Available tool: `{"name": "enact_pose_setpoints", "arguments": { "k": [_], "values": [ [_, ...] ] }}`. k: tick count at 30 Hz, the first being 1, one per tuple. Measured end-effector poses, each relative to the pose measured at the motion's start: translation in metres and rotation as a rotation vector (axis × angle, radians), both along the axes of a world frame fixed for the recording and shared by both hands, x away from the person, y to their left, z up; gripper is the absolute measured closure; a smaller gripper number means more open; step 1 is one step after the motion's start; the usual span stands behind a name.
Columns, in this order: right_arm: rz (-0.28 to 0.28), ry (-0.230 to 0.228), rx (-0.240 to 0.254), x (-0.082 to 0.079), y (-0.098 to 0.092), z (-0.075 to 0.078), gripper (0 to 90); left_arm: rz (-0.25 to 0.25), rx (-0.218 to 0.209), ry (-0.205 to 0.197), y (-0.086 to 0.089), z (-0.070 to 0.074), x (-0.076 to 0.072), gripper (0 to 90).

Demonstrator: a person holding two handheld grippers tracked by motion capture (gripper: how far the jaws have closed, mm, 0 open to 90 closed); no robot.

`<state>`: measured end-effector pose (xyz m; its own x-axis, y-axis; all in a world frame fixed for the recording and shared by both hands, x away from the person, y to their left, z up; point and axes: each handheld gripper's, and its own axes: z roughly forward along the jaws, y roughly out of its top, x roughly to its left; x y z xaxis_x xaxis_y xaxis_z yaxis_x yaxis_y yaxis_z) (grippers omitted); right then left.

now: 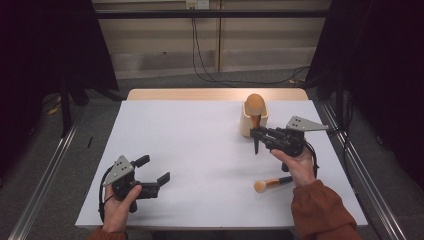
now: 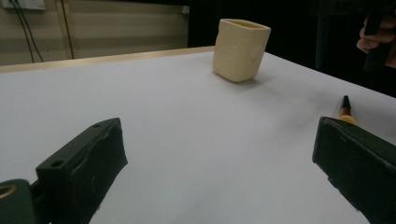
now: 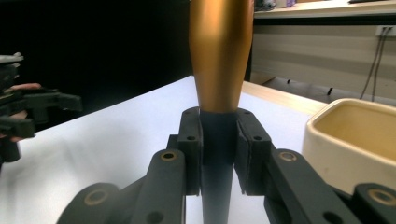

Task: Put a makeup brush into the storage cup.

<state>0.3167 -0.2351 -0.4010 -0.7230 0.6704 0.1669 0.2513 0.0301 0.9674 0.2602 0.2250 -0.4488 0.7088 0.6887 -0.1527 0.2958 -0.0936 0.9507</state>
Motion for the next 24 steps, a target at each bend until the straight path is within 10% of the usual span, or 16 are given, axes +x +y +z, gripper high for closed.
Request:
{"name": "enact_pose_setpoints", "arguments": {
  "k": [24],
  "values": [
    [-0.073,-0.047,0.02,0.045,-0.006,0.027,74.6,0.03,0.005,-0.016,0.013,-0.005,-0.007,2.6]
  ]
}}
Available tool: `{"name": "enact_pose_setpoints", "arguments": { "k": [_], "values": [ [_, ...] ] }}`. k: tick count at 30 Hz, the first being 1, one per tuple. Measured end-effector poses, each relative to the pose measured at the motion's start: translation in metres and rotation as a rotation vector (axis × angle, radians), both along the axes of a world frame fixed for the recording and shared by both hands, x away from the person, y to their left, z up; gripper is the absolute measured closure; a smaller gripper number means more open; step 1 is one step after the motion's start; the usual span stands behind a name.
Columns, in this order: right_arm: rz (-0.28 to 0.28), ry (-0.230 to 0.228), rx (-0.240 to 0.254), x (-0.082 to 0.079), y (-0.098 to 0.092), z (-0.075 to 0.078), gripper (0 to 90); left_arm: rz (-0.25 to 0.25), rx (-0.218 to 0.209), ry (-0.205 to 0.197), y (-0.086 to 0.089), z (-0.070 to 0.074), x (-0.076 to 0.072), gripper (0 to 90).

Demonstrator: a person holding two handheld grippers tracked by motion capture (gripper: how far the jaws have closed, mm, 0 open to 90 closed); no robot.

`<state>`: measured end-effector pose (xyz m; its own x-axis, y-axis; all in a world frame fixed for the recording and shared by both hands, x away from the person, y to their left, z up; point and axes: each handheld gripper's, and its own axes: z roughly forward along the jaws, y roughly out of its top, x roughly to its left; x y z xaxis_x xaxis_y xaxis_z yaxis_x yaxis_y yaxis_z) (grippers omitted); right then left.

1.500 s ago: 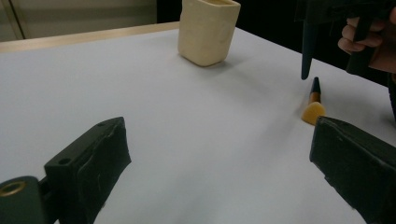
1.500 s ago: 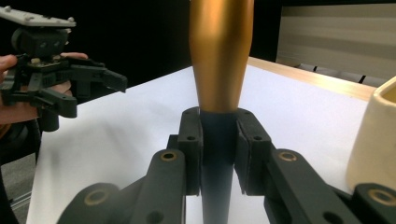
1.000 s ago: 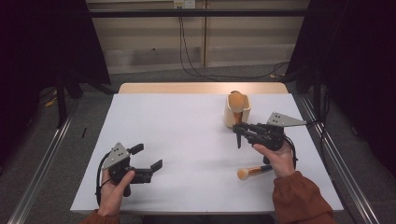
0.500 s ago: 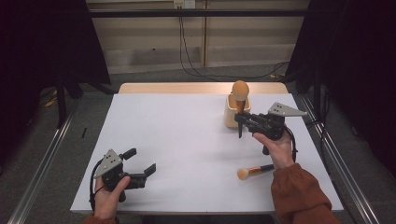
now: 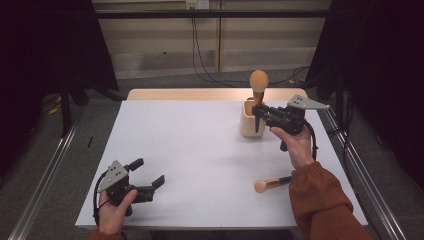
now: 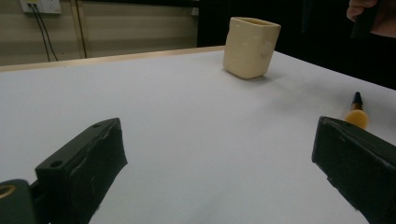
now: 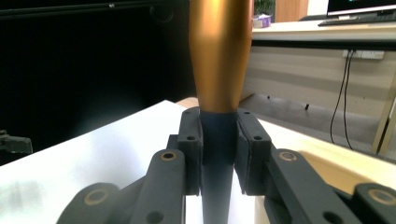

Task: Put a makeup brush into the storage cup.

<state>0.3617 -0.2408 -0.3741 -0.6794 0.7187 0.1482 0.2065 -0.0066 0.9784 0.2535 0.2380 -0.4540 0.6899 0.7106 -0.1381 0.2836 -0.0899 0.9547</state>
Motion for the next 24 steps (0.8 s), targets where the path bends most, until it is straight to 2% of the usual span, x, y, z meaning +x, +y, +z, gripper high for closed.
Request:
{"name": "enact_pose_setpoints", "arguments": {
  "k": [3,5,16,22,24],
  "values": [
    [-0.014,-0.005,-0.002,0.008,-0.001,0.003,74.6,0.002,-0.001,0.001,0.0,-0.001,0.0,2.6],
    [-0.019,-0.008,-0.004,0.011,-0.001,0.005,74.6,-0.001,0.016,-0.003,-0.002,-0.001,-0.001,2.4],
    [-0.088,-0.034,-0.013,0.038,-0.007,0.022,74.6,0.001,0.017,-0.003,0.0,-0.001,-0.001,2.4],
    [-0.107,-0.028,-0.016,0.047,-0.006,0.017,74.6,0.007,0.022,-0.007,0.0,-0.001,-0.001,2.4],
    [-0.119,-0.038,-0.024,0.048,-0.004,0.014,74.6,0.009,0.026,-0.009,0.0,0.0,-0.001,2.4]
  ]
}}
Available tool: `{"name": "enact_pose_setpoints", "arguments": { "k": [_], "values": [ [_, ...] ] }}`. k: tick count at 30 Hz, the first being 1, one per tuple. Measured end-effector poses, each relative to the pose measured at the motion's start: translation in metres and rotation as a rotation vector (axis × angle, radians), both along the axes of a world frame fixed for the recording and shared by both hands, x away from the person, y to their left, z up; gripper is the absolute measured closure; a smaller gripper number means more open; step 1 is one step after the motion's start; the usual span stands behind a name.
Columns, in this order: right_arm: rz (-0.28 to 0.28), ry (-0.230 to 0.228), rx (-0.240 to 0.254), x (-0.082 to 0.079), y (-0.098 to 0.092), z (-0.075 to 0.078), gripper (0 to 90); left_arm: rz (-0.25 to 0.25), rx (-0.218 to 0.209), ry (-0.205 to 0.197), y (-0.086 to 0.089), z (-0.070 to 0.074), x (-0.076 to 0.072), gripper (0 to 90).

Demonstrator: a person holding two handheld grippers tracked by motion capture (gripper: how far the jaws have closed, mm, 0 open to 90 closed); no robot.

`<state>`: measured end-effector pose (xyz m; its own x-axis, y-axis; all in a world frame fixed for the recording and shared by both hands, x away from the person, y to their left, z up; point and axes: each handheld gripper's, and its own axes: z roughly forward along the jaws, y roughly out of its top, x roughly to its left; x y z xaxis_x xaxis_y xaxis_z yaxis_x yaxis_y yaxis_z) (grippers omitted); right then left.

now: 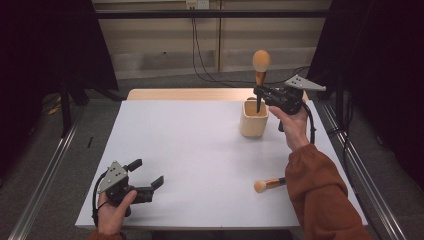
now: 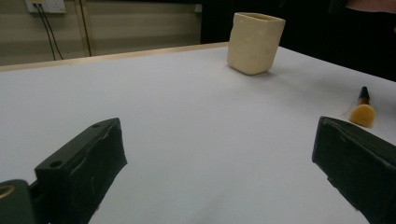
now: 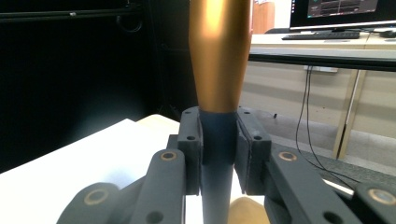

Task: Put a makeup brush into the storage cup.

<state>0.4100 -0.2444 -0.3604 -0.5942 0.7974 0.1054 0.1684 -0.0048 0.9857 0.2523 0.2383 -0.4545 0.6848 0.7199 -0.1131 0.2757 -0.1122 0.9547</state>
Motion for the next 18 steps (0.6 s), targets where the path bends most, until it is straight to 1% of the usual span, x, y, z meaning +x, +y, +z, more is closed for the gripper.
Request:
{"name": "enact_pose_setpoints", "arguments": {
  "k": [4,6,8,12,15,18],
  "values": [
    [-0.014,0.006,0.001,0.006,-0.001,-0.004,74.5,0.001,-0.002,0.006,0.001,0.0,0.0,2.4],
    [-0.021,0.015,0.004,0.008,-0.002,-0.008,74.5,-0.003,0.009,0.013,0.001,-0.001,0.001,2.4],
    [-0.022,0.016,0.003,0.01,-0.003,-0.011,74.6,-0.009,0.004,0.012,0.0,0.0,0.001,2.4],
    [-0.025,0.018,-0.004,0.01,-0.003,-0.017,74.5,-0.004,0.008,0.012,0.001,-0.001,0.001,2.4],
    [-0.025,0.024,0.002,0.012,-0.004,-0.022,74.5,-0.003,0.01,0.009,0.001,0.0,0.001,2.4],
    [-0.025,0.027,-0.008,0.014,-0.004,-0.027,74.6,0.0,0.01,0.011,0.002,-0.001,0.001,2.4]
  ]
}}
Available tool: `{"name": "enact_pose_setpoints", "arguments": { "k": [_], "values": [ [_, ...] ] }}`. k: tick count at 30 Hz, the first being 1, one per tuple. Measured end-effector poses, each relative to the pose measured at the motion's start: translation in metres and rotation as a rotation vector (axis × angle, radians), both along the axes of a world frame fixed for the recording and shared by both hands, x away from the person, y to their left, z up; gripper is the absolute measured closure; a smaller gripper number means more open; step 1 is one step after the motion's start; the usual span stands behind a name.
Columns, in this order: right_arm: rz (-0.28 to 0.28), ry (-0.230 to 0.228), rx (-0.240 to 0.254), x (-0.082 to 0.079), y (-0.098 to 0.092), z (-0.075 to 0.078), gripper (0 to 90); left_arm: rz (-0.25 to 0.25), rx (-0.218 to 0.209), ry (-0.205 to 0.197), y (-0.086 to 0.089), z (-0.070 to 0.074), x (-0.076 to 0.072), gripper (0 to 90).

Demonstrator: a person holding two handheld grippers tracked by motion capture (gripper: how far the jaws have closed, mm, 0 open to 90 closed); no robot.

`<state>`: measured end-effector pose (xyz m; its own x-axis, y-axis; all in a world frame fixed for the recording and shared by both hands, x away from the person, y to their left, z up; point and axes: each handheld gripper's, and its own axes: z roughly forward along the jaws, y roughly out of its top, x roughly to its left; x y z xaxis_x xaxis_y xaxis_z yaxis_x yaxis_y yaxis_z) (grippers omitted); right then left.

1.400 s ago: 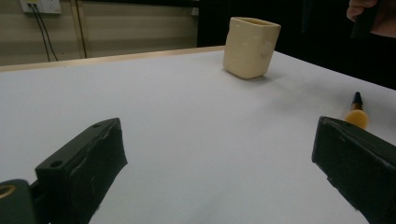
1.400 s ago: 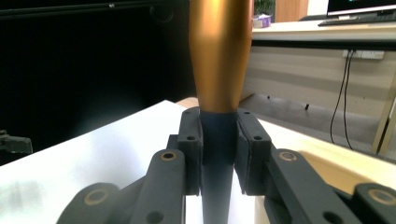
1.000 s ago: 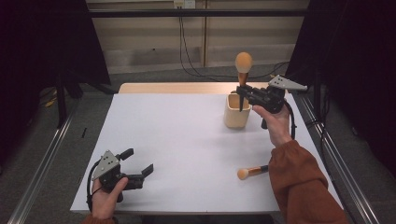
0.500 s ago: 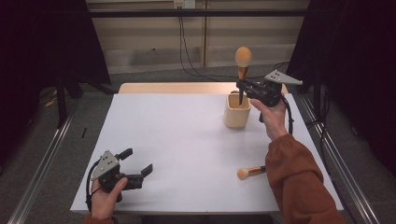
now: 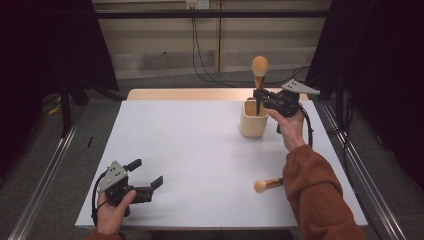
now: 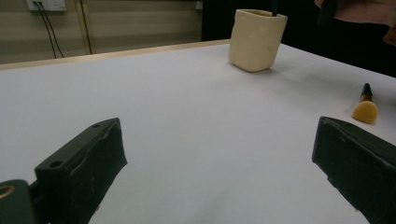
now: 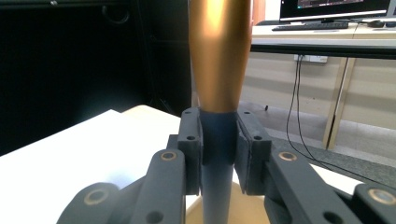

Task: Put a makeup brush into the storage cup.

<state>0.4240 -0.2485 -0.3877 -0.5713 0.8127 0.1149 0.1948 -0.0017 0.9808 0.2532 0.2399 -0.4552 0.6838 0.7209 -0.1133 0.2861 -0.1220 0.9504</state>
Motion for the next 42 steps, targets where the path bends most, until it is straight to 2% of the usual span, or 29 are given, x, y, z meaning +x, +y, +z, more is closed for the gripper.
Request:
{"name": "enact_pose_setpoints", "arguments": {
  "k": [5,15,25,42],
  "values": [
    [-0.006,0.014,-0.012,0.002,0.001,-0.006,74.6,-0.004,0.004,0.002,0.001,0.0,0.001,2.4],
    [-0.021,0.046,-0.004,0.003,-0.003,-0.026,74.5,-0.009,0.009,0.0,0.0,0.0,0.001,2.4],
    [-0.017,0.074,-0.009,0.002,-0.005,-0.039,74.5,-0.007,0.021,-0.003,0.0,0.0,0.001,2.4],
    [-0.018,0.116,-0.041,0.001,-0.009,-0.05,73.9,-0.032,0.035,-0.007,-0.001,-0.001,0.002,2.4]
  ]
}}
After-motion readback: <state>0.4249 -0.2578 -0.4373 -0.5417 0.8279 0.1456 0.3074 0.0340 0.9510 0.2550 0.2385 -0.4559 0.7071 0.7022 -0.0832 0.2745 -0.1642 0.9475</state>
